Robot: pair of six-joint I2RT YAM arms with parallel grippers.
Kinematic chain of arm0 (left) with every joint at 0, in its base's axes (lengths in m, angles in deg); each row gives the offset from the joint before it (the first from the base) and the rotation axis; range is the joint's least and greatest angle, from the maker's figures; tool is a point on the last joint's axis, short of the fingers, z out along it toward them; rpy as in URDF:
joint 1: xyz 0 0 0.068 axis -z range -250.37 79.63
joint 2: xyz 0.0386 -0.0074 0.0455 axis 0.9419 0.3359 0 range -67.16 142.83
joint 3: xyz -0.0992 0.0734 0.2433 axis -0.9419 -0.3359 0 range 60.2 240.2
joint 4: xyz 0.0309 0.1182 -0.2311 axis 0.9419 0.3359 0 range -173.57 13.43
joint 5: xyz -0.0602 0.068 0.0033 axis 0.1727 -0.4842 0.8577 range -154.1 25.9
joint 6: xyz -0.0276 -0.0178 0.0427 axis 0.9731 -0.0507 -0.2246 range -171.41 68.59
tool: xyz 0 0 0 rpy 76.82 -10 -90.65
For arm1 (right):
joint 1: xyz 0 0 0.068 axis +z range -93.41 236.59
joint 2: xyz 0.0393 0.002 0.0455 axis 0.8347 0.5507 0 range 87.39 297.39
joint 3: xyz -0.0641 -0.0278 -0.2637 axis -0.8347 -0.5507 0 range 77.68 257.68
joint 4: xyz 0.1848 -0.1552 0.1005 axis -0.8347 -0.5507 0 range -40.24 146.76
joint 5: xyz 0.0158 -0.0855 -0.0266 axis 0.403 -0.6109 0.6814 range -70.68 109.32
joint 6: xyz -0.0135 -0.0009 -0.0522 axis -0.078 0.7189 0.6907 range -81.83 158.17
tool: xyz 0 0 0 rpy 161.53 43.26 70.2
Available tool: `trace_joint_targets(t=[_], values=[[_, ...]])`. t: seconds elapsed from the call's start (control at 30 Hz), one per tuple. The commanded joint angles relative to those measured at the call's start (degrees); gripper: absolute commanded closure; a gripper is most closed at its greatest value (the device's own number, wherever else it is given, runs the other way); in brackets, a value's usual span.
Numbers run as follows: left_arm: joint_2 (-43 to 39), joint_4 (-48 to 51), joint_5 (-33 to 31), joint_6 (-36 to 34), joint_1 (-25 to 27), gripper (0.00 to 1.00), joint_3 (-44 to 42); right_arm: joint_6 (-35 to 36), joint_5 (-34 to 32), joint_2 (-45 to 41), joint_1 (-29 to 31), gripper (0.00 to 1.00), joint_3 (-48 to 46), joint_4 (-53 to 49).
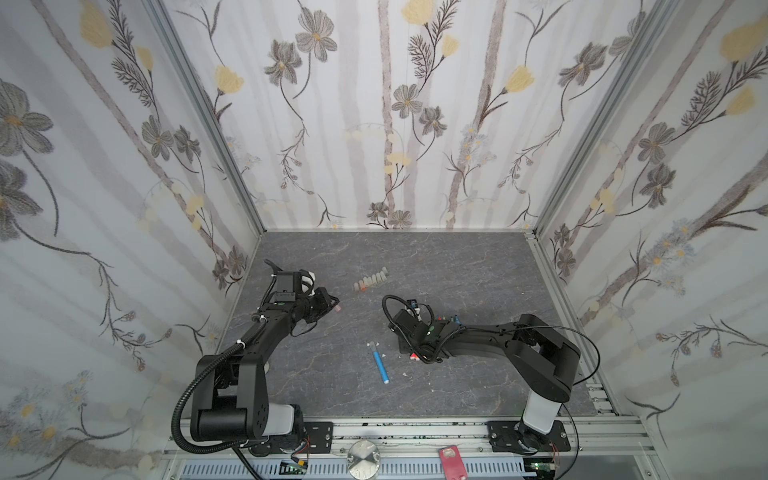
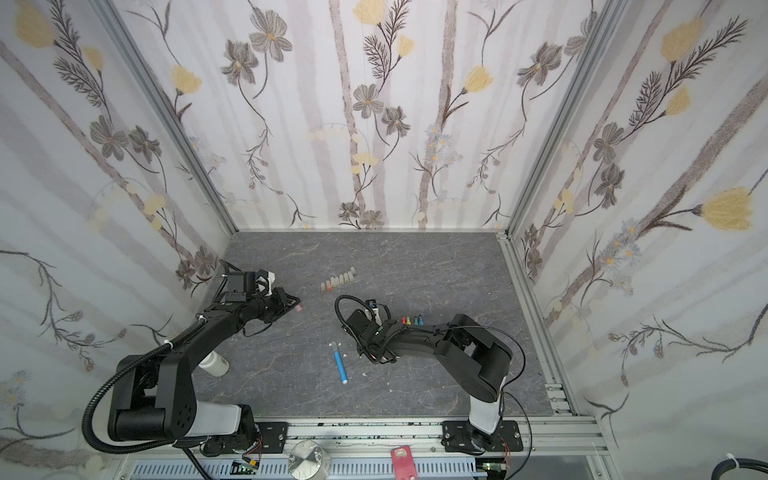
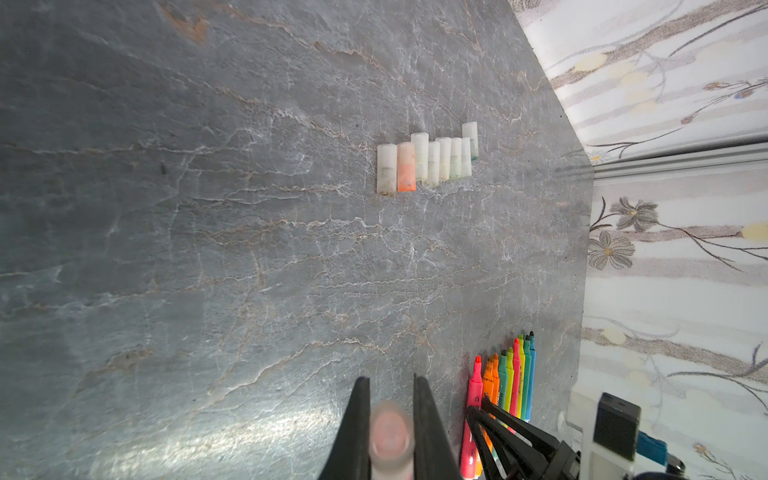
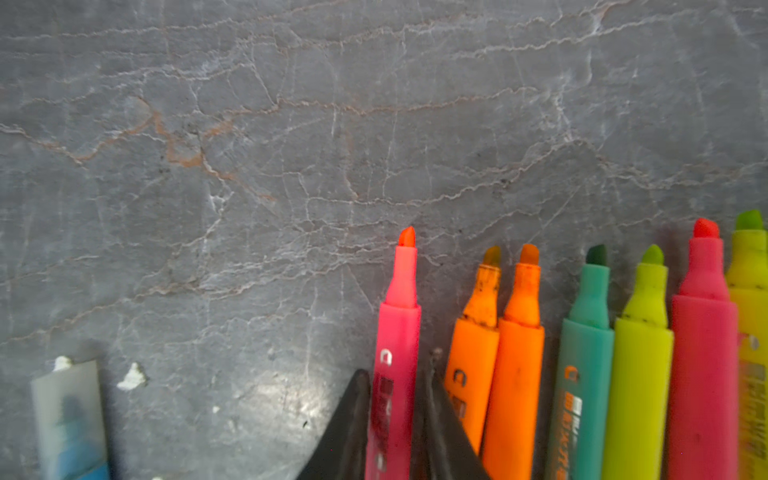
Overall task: Open the pen caps
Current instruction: 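Lay the uncapped pink marker in the marker row with right while left carries cap, then set the pink-tinted cap at the end of the cap row with the left gripper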
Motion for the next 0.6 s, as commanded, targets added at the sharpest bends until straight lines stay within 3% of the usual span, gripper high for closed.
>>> trace_joint_targets(t=[0.0,0.17,0.57], values=[[1.8,-2.8,-1.2,-0.4,-0.1,1.00,0.6,2.2,-2.0,-3.2,0.4,0.72,-1.1,2.2],[6.7,-5.4,-3.5,-0.3,0.0,1.00,3.1,4.8,-3.1,-8.8,0.6,0.65,-2.0,3.9],[20.7,-10.7,-4.1,0.6,0.7,1.00,11.5,5.5,-2.2,-12.9,0.3,0.64,-4.1,4.5]])
